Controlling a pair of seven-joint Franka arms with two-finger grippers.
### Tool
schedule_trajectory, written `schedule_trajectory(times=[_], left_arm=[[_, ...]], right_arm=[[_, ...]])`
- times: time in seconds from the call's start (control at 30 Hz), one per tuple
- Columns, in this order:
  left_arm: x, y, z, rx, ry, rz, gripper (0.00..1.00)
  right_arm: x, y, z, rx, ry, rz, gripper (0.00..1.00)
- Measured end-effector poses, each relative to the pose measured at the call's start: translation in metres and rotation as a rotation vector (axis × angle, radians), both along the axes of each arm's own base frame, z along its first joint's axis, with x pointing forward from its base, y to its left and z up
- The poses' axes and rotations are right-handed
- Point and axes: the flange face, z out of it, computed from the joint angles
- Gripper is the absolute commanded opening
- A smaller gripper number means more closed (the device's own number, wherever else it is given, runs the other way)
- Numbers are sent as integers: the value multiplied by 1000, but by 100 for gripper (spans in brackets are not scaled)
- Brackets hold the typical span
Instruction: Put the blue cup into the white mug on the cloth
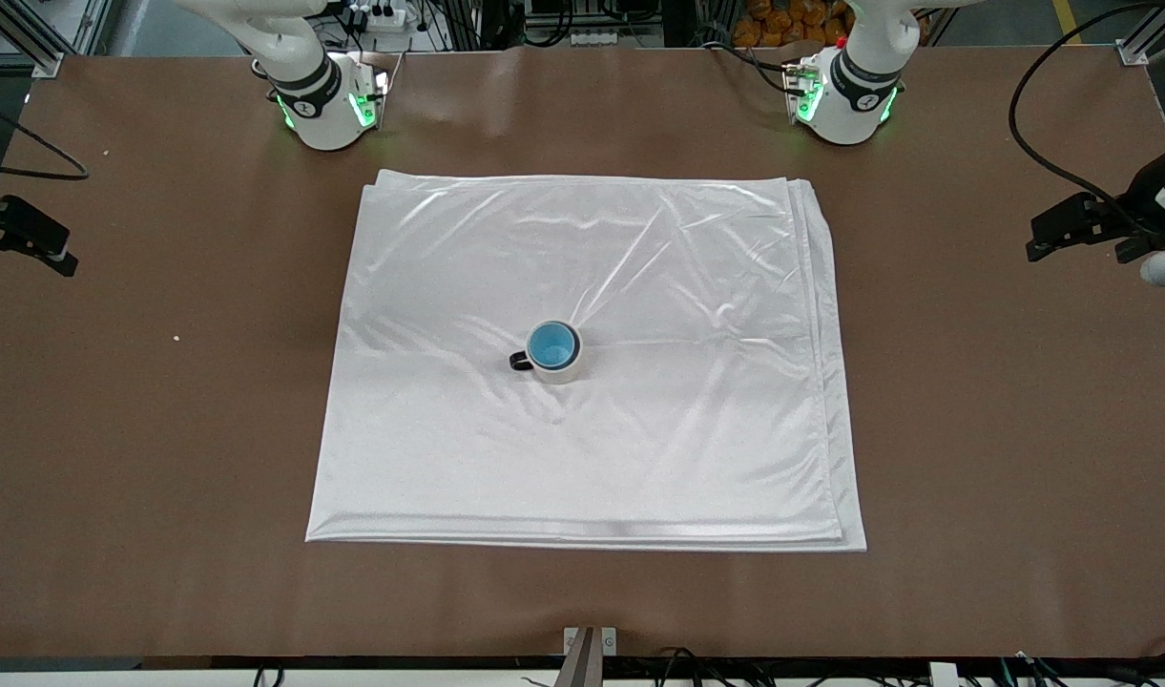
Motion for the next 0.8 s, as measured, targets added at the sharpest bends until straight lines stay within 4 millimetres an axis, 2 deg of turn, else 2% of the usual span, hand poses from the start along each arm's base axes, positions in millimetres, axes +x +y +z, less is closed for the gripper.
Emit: schedule_trajectory(times=[0.8], left_arm=[[-3,-4,1,0,9,-7,100]], right_arm=[[0,-1,0,0,2,-2,100]])
